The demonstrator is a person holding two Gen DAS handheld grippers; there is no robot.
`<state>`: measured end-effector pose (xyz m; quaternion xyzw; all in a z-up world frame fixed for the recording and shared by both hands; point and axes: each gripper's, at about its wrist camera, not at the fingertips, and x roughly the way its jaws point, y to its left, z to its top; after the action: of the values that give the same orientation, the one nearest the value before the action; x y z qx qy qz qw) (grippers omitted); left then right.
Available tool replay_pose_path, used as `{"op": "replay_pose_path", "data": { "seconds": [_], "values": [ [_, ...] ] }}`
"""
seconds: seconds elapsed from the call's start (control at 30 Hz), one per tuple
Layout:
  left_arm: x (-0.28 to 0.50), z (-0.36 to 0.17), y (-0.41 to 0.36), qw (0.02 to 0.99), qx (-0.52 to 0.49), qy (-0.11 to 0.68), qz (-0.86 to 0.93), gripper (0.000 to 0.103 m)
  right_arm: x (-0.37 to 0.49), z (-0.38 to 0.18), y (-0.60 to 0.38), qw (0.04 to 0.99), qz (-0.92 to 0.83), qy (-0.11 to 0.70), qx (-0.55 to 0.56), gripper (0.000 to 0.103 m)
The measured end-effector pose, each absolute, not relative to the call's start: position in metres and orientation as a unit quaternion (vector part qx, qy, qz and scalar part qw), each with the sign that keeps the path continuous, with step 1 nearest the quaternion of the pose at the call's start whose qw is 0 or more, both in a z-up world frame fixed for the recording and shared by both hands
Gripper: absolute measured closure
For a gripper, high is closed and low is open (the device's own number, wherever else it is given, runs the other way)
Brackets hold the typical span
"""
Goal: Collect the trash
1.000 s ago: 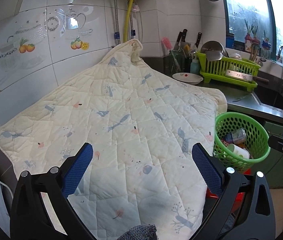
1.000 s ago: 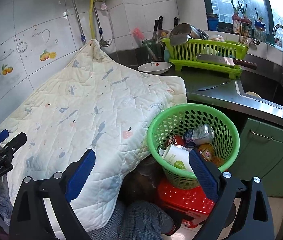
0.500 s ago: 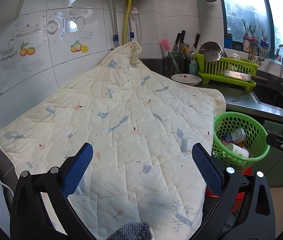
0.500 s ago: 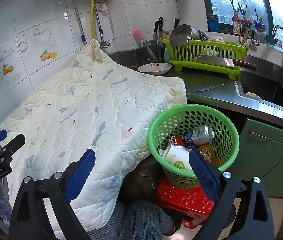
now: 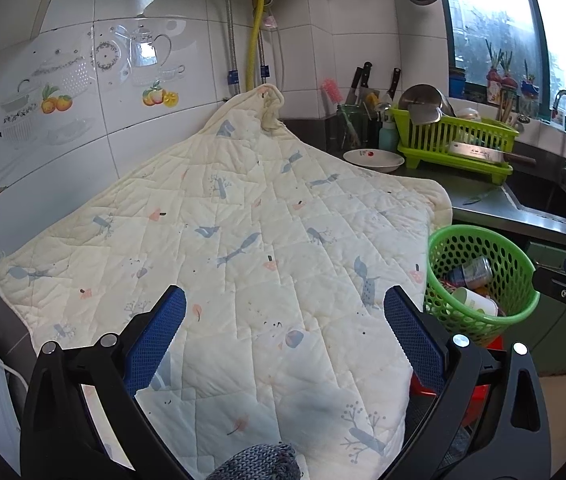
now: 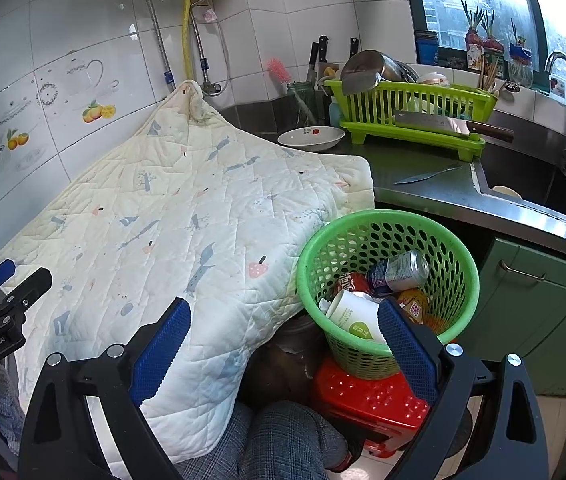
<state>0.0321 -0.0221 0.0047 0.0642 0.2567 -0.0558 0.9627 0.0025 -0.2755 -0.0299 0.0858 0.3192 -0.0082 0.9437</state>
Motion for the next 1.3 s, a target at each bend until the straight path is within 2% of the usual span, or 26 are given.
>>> {"op": "replay_pose_path", "data": {
  "seconds": [1.3],
  "values": [
    [0.0277,0.0051,-0.0233,0.964,0.062,0.252,-0.057,0.005,-0.0025,-0.0288,-0.277,0.945,-0.01,0.313,0.089,0.012]
  ]
}}
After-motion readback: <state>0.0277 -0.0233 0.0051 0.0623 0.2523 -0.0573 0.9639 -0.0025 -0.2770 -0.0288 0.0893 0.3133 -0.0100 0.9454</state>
